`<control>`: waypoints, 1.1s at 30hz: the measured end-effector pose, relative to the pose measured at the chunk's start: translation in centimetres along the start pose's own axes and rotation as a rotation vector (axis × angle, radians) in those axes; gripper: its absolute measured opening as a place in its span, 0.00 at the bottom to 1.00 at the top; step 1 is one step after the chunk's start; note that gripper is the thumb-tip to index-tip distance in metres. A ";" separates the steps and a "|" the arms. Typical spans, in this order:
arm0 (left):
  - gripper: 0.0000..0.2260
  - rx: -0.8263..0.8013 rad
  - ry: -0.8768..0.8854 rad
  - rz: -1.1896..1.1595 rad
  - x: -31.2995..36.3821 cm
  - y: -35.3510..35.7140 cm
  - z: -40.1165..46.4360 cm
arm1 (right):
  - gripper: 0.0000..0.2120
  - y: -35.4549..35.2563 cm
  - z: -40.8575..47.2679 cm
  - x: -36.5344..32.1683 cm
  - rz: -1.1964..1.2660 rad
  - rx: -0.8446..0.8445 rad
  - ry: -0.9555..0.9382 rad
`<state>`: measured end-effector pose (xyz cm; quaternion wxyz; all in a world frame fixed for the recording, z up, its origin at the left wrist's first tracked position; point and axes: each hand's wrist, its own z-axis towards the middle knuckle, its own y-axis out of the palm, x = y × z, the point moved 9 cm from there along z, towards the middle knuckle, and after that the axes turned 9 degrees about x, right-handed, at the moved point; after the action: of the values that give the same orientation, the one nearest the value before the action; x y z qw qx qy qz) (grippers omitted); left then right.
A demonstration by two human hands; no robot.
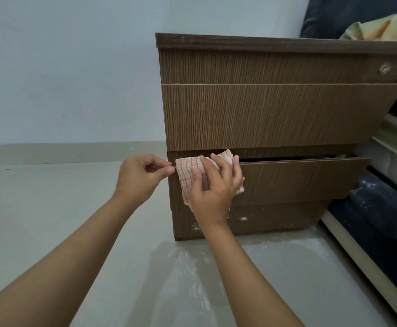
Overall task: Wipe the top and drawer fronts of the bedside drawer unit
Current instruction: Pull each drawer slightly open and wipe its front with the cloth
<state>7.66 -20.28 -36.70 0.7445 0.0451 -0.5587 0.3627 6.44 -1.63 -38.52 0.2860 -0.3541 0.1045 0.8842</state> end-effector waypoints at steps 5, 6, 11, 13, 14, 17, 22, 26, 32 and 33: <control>0.06 -0.014 -0.015 0.007 -0.1 -0.3 0.2 | 0.09 0.0 0.0 0.0 -0.016 0.002 -0.008; 0.06 -0.016 -0.015 0.014 -0.1 -0.3 0.2 | 0.08 0.0 0.0 0.0 -0.022 0.001 -0.006; 0.05 -0.019 -0.003 0.045 0.1 -0.4 0.3 | 0.06 0.3 -0.1 -0.1 -0.057 -0.038 0.017; 0.06 -0.020 -0.001 0.038 0.2 -0.4 0.3 | 0.07 0.4 -0.2 -0.2 -0.065 -0.056 0.021; 0.06 -0.022 0.000 0.036 0.2 -0.4 0.3 | 0.07 0.5 -0.3 -0.3 -0.071 -0.068 0.023; 0.06 -0.032 0.000 0.033 0.3 -0.4 0.4 | 0.07 0.9 -0.5 -0.5 -0.086 -0.108 0.028; 0.06 -0.039 -0.008 0.018 0.3 -0.4 0.3 | 0.06 1.0 -0.4 -0.8 -0.069 -0.088 0.068; 0.06 -0.045 -0.014 -0.001 0.3 -0.4 0.3 | 0.05 0.9 -0.3 -1.1 -0.069 -0.050 0.091; 0.04 -0.048 -0.023 -0.013 0.0 -0.3 0.3 | 0.06 1.2 -0.7 -1.1 -0.083 -0.083 0.065; 0.03 -0.046 -0.020 -0.006 0.0 -0.3 0.3 | 0.06 1.3 -0.6 -1.1 -0.092 -0.089 0.065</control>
<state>7.58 -20.69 -36.47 0.7409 0.0332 -0.5741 0.3469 6.70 -3.38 -38.25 0.3066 -0.3992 0.0580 0.8621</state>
